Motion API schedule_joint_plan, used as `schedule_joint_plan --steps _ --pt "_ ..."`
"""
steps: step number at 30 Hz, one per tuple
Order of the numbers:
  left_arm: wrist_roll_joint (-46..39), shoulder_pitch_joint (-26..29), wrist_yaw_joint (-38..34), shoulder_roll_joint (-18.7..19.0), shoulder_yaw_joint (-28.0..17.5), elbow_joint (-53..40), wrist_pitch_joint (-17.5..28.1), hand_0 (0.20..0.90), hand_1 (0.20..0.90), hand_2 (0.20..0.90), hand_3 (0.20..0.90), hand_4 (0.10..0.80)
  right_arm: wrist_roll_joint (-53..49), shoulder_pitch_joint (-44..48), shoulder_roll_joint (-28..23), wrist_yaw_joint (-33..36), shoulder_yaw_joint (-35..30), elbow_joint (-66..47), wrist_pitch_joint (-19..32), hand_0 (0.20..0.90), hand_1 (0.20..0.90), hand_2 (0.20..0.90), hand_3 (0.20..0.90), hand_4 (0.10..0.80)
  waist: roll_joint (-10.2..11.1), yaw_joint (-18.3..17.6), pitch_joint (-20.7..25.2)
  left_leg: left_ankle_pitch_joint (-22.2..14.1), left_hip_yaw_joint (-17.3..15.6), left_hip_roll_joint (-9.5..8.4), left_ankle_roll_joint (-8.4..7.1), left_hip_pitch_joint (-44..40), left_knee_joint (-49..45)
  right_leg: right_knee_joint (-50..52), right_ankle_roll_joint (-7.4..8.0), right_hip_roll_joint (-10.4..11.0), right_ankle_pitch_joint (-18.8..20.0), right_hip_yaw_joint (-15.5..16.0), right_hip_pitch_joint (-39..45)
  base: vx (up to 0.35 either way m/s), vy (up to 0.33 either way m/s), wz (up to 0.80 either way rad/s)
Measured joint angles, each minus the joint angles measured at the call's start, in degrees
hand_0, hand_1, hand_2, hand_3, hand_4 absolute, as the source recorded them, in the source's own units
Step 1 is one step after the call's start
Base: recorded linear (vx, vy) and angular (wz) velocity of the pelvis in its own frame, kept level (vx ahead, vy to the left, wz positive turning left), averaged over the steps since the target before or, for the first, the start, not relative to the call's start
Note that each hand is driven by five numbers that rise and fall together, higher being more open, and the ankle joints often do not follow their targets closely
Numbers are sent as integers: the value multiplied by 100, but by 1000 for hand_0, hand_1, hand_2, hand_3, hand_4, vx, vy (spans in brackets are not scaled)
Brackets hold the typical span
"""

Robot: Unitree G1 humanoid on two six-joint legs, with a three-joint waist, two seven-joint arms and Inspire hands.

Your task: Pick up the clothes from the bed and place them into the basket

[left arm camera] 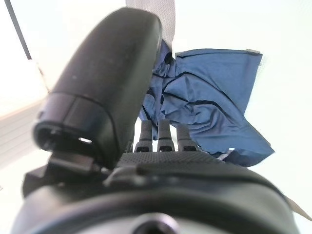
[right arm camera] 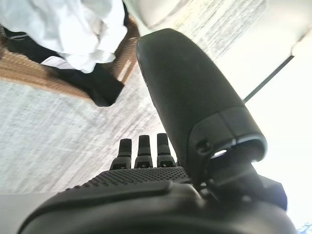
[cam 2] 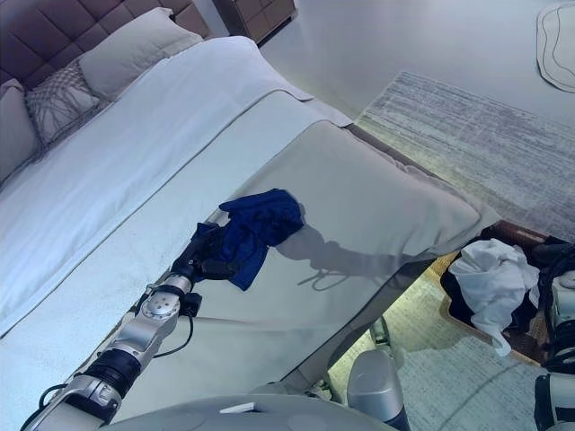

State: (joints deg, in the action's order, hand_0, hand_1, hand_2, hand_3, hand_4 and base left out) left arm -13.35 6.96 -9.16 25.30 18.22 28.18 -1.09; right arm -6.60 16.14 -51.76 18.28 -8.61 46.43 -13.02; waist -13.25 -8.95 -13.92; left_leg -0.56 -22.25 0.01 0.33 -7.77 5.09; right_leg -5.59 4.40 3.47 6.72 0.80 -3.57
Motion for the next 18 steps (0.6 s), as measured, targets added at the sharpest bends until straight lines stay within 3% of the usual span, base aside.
schedule_joint_plan --steps 9,18 --pt "-4 -58 -73 -266 -70 6 -1 900 900 900 900 800 0 268 26 31 451 -1368 112 900 900 900 900 800 205 268 -122 11 205 9 13 -169 -2 11 18 17 19 180 260 11 5 10" --pt "-13 -266 -295 -346 -374 78 -1 900 900 900 900 800 6 1336 191 -10 1500 -1450 188 900 900 900 900 800 678 892 34 160 877 24 18 -59 -4 29 -10 135 36 844 486 8 12 39"
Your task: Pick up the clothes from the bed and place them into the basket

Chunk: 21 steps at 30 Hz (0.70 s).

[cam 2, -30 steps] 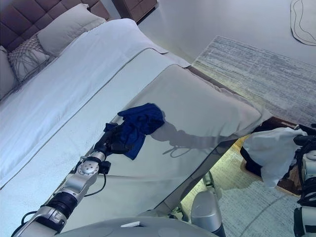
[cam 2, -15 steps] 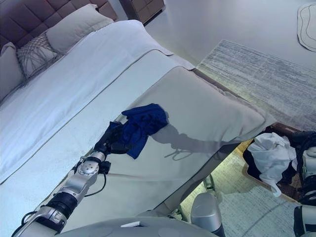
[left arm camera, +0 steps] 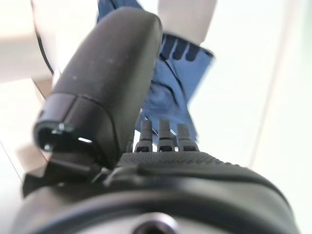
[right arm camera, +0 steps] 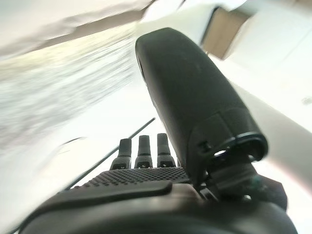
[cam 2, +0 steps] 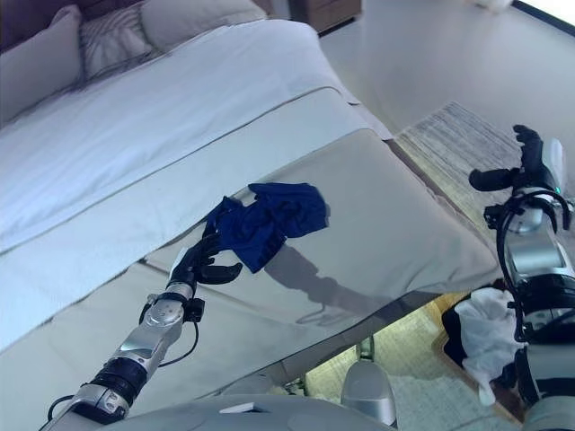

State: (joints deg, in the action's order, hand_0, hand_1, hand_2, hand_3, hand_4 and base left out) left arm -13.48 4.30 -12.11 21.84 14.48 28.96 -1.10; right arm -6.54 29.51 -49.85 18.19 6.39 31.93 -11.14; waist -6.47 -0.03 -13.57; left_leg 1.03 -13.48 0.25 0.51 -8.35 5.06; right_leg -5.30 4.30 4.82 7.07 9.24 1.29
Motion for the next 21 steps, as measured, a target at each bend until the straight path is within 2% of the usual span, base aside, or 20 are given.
schedule_joint_plan --steps 3,4,5,12,13,14,16,17,18,19,20,21 --pt "8 19 36 3 -61 29 -1 900 900 900 900 800 37 243 111 25 137 112 0 900 900 900 900 800 86 141 75 78 324 -14 -58 130 1 -1 -34 100 -79 463 134 22 68 89" --pt "14 83 135 7 -67 50 3 900 900 900 900 800 148 250 121 25 150 183 -5 900 900 900 900 800 124 197 108 131 589 -31 -122 216 0 1 -22 177 -112 847 231 62 133 117" --pt "14 90 173 12 -67 50 4 900 900 900 900 800 203 285 122 25 185 232 -6 900 900 900 900 800 134 264 113 136 652 -43 -117 219 -1 1 -39 195 -125 964 266 77 149 105" --pt "12 -209 194 225 -85 115 0 900 900 900 900 800 368 940 649 -19 838 618 2 900 900 900 900 800 176 789 124 172 863 -203 -99 258 -5 26 -13 295 -143 1111 317 156 142 19" --pt "12 -215 271 263 -81 117 -6 900 900 900 900 800 394 975 703 -61 876 715 17 900 900 900 900 800 174 808 117 142 873 -223 -29 304 -81 360 50 361 -186 1157 191 148 129 19" --pt "12 -227 318 277 -77 111 -7 900 900 900 900 800 392 975 719 -107 954 780 1 900 900 900 900 800 114 804 123 149 885 -135 -24 329 -148 846 83 402 -223 1171 -29 141 11 32" --pt "12 -215 416 444 -76 100 -4 900 900 900 900 800 373 900 735 -253 1076 901 -16 900 900 900 900 800 138 758 86 146 1010 -47 -2 292 -255 2127 135 566 -391 1072 -490 167 -113 45" --pt "8 -200 447 551 -62 100 0 900 900 900 900 800 366 897 737 -266 1072 950 -16 900 900 900 900 800 188 688 62 106 1221 -51 48 264 -277 2706 199 657 -684 889 -737 107 -141 52" --pt "4 -195 451 608 -62 103 -1 900 900 900 900 800 363 899 737 -266 1064 953 -16 900 900 900 900 800 225 625 66 89 1304 -59 76 277 -276 2817 238 645 -792 708 -741 7 -188 57" --pt "-7 -122 445 745 -61 105 -3 900 900 900 900 800 363 976 736 -274 1035 955 -14 900 900 900 900 800 361 597 -28 108 1416 -146 105 299 -291 2818 271 667 -815 449 -754 -100 -215 34" --pt "-10 -81 429 769 -55 111 -5 900 900 900 900 800 363 1028 736 -280 1032 956 -18 900 900 900 900 800 370 605 -90 81 1473 -161 147 309 -294 2829 279 642 -828 343 -802 -127 -281 32" --pt "-13 143 346 787 -3 115 -13 900 900 900 900 800 332 1296 711 -308 1026 969 -41 900 900 900 900 800 290 553 -279 93 1641 -108 223 564 -422 2695 333 458 -884 -16 -948 -168 -250 43"
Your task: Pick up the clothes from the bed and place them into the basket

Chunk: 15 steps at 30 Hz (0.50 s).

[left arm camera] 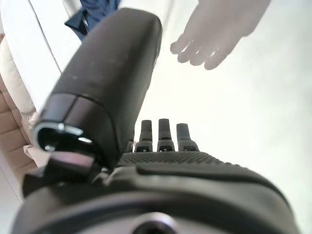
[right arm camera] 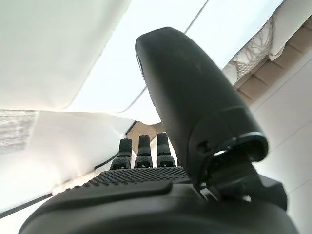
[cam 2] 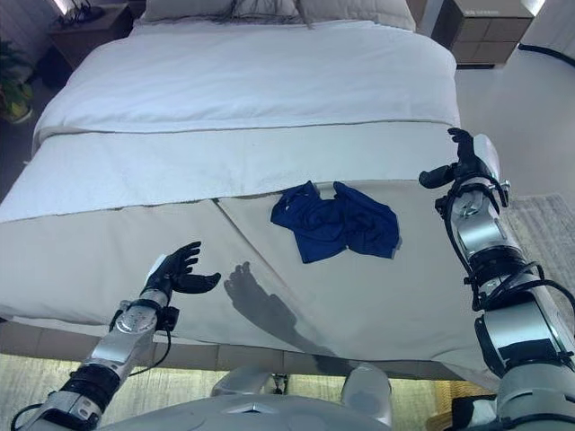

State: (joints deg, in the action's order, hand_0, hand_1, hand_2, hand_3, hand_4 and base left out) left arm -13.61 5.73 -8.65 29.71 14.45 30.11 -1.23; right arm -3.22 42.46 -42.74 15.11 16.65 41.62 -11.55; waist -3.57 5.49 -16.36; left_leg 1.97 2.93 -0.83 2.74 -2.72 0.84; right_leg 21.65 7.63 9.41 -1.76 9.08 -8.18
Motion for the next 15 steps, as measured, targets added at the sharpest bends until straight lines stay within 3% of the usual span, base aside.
schedule_joint_plan --steps 2,3,4,7,10,13,15 --pt "-5 446 12 4 160 -3 19 900 900 900 900 800 -165 250 -106 -55 -42 222 -53 900 900 900 900 800 10 -117 -121 213 301 -88 -139 537 -213 -505 4 -95 -2 -160 -54 -197 -192 89" --pt "-51 601 8 0 256 -13 58 900 900 900 900 800 -247 345 -167 -81 -42 368 -123 900 900 900 900 800 57 -118 -164 234 390 -180 -173 777 -373 -727 2 -88 8 -25 -56 -241 -158 88" --pt "-117 822 -3 -20 321 -25 160 900 900 900 900 800 -270 532 -184 -147 -32 597 -206 900 900 900 900 800 164 -47 -268 239 394 -335 -181 997 -492 -1127 -165 -4 -132 206 69 -158 -102 50" --pt "-226 889 -81 -234 394 -137 263 900 900 900 900 800 -594 922 -187 -217 162 998 -220 900 900 900 900 800 -164 63 -584 373 354 -191 -382 1376 -639 -982 -240 -58 -51 536 -203 -152 -57 36" --pt "-232 782 -125 -230 426 -362 429 900 900 900 900 800 -772 1294 -194 -289 338 1563 -214 900 900 900 900 800 -185 243 -774 403 336 -117 -445 1736 -668 -474 -485 -45 -281 627 -746 -39 12 20" --pt "-291 709 -184 -220 437 -506 522 900 900 900 900 800 -825 1725 -214 -259 340 1727 -213 900 900 900 900 800 -241 386 -1223 388 346 -230 -464 2093 -948 312 -614 160 -620 651 -1276 -3 44 18" --pt "-401 684 -217 -227 455 -516 522 900 900 900 900 800 -914 1949 -210 -260 343 1729 -212 900 900 900 900 800 -387 444 -1335 392 354 -258 -460 2354 -1069 499 -640 215 -639 667 -1535 84 5 14"
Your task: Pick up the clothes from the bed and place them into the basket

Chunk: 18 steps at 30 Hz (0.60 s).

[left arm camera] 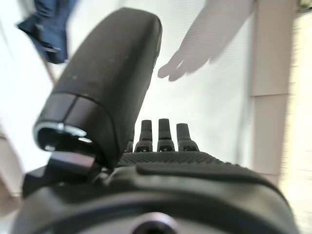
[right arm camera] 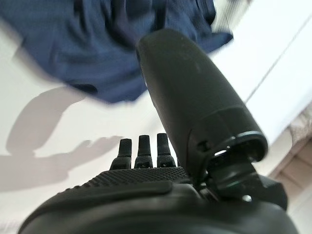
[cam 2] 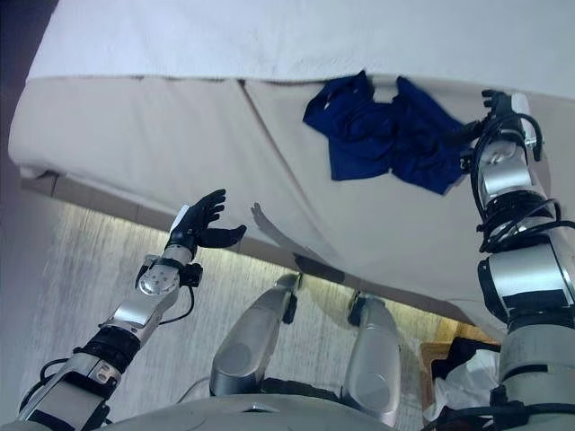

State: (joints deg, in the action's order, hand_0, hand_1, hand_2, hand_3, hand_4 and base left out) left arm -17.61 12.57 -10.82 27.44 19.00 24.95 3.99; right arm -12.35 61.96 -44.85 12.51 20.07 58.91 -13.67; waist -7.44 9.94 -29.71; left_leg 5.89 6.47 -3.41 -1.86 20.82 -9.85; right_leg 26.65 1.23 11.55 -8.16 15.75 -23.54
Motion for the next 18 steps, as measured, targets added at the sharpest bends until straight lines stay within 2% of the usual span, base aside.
schedule_joint_plan --steps 1,4,9,14,15,16,17,18 --pt "-50 -14 -15 -3 0 -20 0 900 900 900 900 800 1 40 3 3 12 22 -3 900 900 900 900 800 -43 67 -40 -66 -12 -66 -13 92 -97 168 -4 82 -127 -10 -115 89 -3 6" --pt "-73 -84 -114 9 2 -193 54 900 900 900 900 800 3 97 48 27 97 66 -16 900 900 900 900 800 -116 208 -99 -60 -72 -173 -19 276 -296 411 -14 206 -143 -39 -327 -1 3 2" --pt "-96 -143 -119 66 45 -642 204 900 900 900 900 800 5 256 96 196 129 154 -152 900 900 900 900 800 -117 258 -98 -176 -183 -392 136 913 -777 1022 29 615 -196 -13 -924 22 -6 18" --pt "-100 -264 -138 355 50 -1098 278 900 900 900 900 800 5 564 69 457 121 250 -202 900 900 900 900 800 -117 316 -98 -208 -227 -464 151 1620 -1231 1814 -220 759 -469 -113 -1624 30 -47 31" --pt "-101 -319 -148 454 49 -1183 337 900 900 900 900 800 6 672 57 543 120 282 -222 900 900 900 900 800 -116 338 -99 -272 -256 -476 63 1851 -1406 1830 -235 826 -523 -120 -1822 13 -43 36" --pt "-104 -313 -164 491 48 -1231 342 900 900 900 900 800 7 720 56 583 122 283 -228 900 900 900 900 800 -114 337 -100 -397 -262 -492 35 1997 -1605 1830 -236 844 -525 -94 -1904 19 -37 22" --pt "-106 -387 -157 516 67 -1258 350 900 900 900 900 800 11 778 35 622 123 278 -227 900 900 900 900 800 -115 360 -100 -841 -438 -460 294 2413 -2917 1973 -231 901 -525 -78 -2067 31 -45 -19" --pt "-115 -622 -157 511 76 -1282 349 900 900 900 900 800 9 810 37 634 174 240 -221 900 900 900 900 800 -135 440 -87 -1546 -472 -425 364 2260 -3243 2239 -199 850 -525 -121 -2221 43 -55 -9"
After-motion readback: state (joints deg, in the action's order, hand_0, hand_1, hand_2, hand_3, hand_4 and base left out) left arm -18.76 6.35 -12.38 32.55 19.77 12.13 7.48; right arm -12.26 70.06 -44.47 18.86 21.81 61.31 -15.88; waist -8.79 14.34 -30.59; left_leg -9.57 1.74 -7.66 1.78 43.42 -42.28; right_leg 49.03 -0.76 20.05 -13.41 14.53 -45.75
